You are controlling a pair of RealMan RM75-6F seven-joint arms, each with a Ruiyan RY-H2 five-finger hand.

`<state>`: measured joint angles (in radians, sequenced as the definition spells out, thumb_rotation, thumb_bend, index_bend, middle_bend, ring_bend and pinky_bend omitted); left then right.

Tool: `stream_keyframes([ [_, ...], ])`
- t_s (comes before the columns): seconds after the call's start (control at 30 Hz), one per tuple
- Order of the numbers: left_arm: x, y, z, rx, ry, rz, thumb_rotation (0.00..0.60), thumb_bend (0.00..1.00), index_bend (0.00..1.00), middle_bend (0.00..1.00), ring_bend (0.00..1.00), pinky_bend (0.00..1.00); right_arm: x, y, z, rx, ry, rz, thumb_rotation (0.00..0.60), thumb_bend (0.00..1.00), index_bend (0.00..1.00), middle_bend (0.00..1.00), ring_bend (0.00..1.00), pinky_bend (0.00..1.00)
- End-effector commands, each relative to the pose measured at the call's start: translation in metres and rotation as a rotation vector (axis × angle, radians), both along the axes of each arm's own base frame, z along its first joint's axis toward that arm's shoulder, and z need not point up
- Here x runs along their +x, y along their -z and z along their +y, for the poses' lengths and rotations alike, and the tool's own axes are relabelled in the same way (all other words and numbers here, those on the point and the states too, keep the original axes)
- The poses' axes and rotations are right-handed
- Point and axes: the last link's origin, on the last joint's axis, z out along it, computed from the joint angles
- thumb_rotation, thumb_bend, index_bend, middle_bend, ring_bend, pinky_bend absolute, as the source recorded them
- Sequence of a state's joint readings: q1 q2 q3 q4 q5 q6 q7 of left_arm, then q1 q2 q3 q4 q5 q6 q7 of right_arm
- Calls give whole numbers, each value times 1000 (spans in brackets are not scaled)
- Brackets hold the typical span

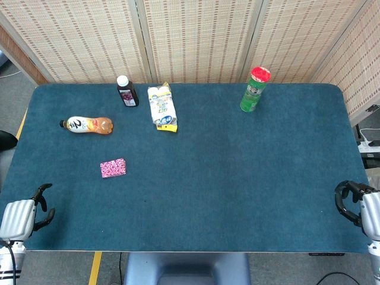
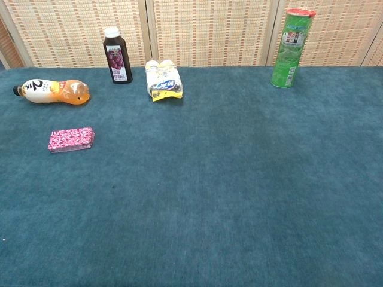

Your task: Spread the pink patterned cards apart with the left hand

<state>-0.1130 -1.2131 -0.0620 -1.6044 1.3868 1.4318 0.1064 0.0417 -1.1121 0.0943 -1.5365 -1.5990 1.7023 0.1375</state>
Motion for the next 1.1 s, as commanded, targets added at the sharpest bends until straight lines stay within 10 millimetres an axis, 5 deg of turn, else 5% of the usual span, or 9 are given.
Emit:
stream_keyframes([
  [0.03,0,0,0,-3,-1,3,600,351,203,622,749,878,0,0,0,4,2,1,600,527,753,655,695,989],
  [0.23,1,-1,-1,2,-1,5,600,350,203,668,766,880,0,1,0,22,2,3,600,527,753,655,695,988],
  [0.37,3,1,1,0,20,4,600,349,198,890,974,967,0,2,-1,21,-1,-1,600,526,753,655,695,989],
  [0.47,8,5,4,1,41,-3,600,350,226,991,1000,1000,0,2,-2,18,5,-1,600,527,753,655,695,989],
  [1.1,106,98,101,-104,-69,4,600,347,236,1000,1000,1000,0,-3,1,47,-11,-22,600,527,753,655,695,989],
])
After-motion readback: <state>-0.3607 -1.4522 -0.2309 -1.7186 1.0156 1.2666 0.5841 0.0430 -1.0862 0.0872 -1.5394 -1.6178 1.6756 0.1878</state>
